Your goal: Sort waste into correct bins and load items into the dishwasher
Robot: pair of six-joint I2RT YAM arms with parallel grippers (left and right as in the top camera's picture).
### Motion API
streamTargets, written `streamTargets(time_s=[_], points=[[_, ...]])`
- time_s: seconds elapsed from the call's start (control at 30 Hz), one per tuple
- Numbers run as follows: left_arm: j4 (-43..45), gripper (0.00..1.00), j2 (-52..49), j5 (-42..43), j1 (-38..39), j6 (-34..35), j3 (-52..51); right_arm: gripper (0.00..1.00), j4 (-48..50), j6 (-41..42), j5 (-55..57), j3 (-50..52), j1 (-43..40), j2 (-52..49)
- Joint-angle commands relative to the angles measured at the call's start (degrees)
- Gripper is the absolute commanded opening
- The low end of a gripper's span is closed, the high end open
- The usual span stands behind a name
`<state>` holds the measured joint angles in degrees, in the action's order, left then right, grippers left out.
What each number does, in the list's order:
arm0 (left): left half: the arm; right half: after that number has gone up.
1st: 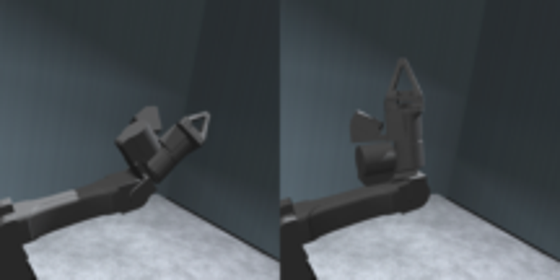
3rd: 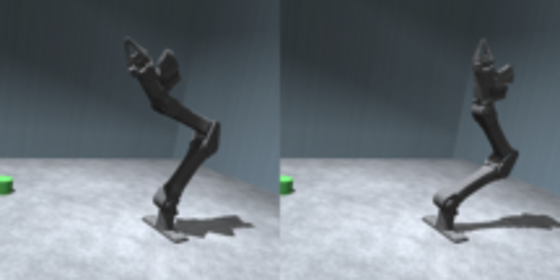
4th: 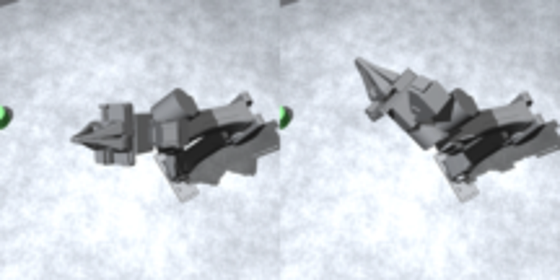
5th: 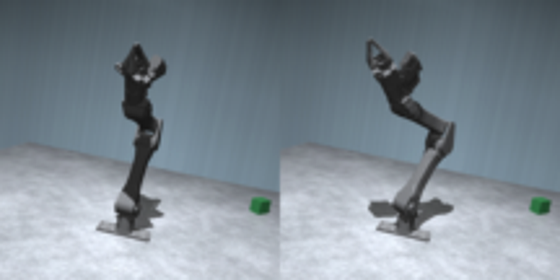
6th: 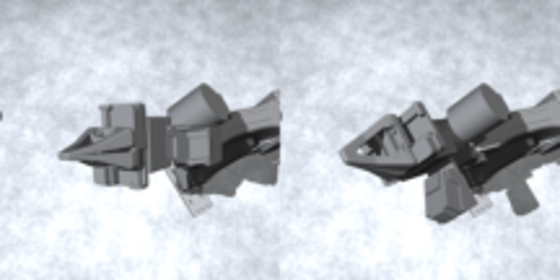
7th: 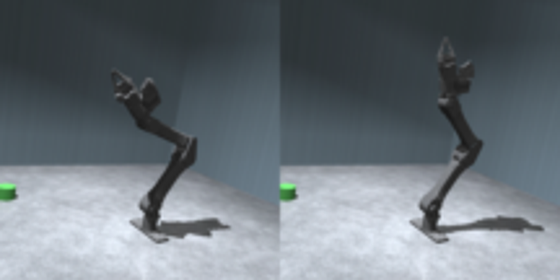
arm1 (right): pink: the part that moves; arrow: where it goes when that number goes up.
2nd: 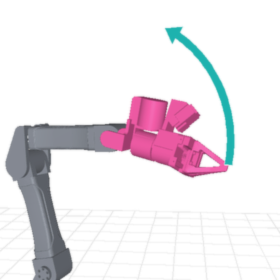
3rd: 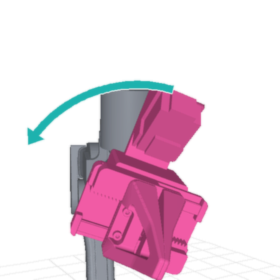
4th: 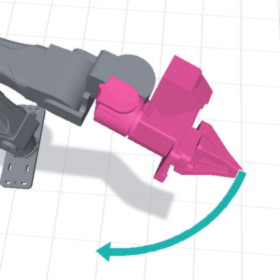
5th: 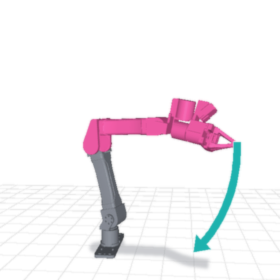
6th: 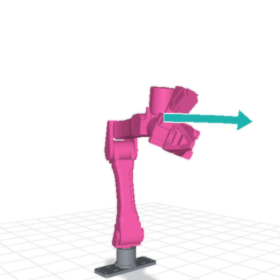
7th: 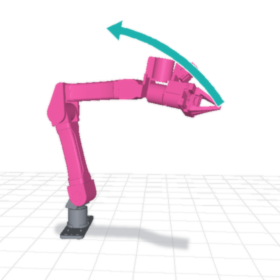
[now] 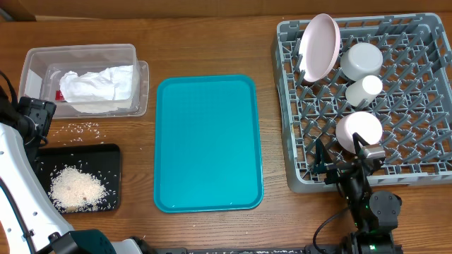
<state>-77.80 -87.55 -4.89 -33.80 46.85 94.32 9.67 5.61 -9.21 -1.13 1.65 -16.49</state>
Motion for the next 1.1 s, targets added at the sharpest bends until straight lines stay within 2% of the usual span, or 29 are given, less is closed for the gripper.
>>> streamTargets(time_s=[0.0, 0.1, 0.47, 0.7, 0.87, 1.07], points=[[0.07, 1.00, -0.20, 0.04, -0.02, 0.98, 0.11, 1.00, 0.52, -3.17, -0.96, 0.68, 0.31, 1.09], [0.07, 1.00, -0.20, 0.04, -0.02, 0.98, 0.11, 1.00, 0.48, -6.10, -1.68, 0.68, 0.33, 1.11], [0.07, 1.00, -0.20, 0.04, -0.02, 0.98, 0.11, 1.00, -3.69, -6.10, -0.96, 0.68, 0.31, 1.75], [0.07, 1.00, -0.20, 0.04, -0.02, 0.98, 0.11, 1.00, -13.14, -6.12, -0.87, 0.68, 0.09, 11.87], [0.07, 1.00, -0.20, 0.04, -0.02, 0.98, 0.11, 1.00, -13.68, -8.13, 0.35, 0.66, 0.00, 16.11], [0.07, 1.00, -0.20, 0.04, -0.02, 0.98, 0.11, 1.00, -13.66, -9.09, 0.59, 0.66, 0.00, 16.37]])
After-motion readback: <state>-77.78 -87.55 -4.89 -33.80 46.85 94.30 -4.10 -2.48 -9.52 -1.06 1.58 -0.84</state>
